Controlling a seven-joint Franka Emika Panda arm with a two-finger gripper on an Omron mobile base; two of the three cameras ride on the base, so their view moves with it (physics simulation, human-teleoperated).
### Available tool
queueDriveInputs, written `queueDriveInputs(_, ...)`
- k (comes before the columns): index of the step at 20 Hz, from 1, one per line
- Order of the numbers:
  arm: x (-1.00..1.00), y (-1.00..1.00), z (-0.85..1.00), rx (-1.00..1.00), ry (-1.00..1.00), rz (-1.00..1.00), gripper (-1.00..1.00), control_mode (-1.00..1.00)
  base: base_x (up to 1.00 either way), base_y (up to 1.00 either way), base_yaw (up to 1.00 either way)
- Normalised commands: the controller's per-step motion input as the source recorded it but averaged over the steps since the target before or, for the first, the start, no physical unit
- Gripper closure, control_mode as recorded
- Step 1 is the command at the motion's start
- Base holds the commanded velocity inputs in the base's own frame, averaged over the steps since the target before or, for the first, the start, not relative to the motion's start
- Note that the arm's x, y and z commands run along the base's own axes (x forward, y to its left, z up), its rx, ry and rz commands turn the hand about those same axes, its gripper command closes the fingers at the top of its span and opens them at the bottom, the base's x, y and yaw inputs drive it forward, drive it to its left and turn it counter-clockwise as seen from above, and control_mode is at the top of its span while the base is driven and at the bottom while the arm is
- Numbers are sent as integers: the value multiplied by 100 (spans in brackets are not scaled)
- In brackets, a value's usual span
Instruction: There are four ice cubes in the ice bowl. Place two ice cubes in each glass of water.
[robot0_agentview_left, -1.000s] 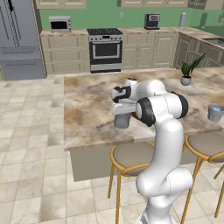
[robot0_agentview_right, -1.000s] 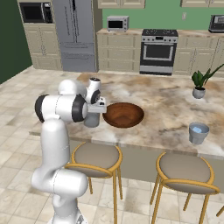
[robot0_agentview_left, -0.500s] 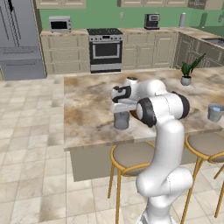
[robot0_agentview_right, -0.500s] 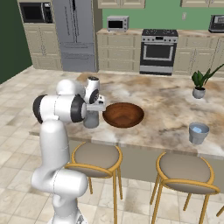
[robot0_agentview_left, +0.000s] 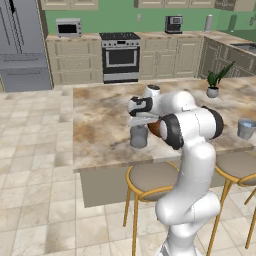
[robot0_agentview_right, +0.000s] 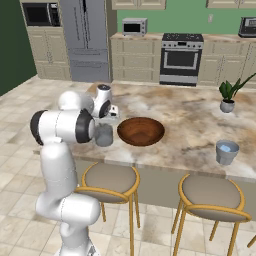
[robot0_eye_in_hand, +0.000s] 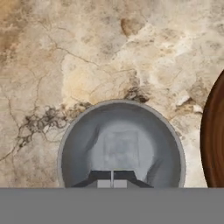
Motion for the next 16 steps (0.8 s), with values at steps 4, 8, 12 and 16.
queueDriveInputs(4, -91, -37, 55, 4, -21, -3, 100, -100, 0, 0, 0)
queueDriveInputs(8, -100, -39, 51, 3, -27, -6, 100, -100, 0, 0, 0)
queueDriveInputs(12, -100, -40, 37, 1, -32, -6, 100, -100, 0, 0, 0)
queueDriveInputs(16, -100, -42, 42, 0, -23, -12, 100, -100, 0, 0, 0)
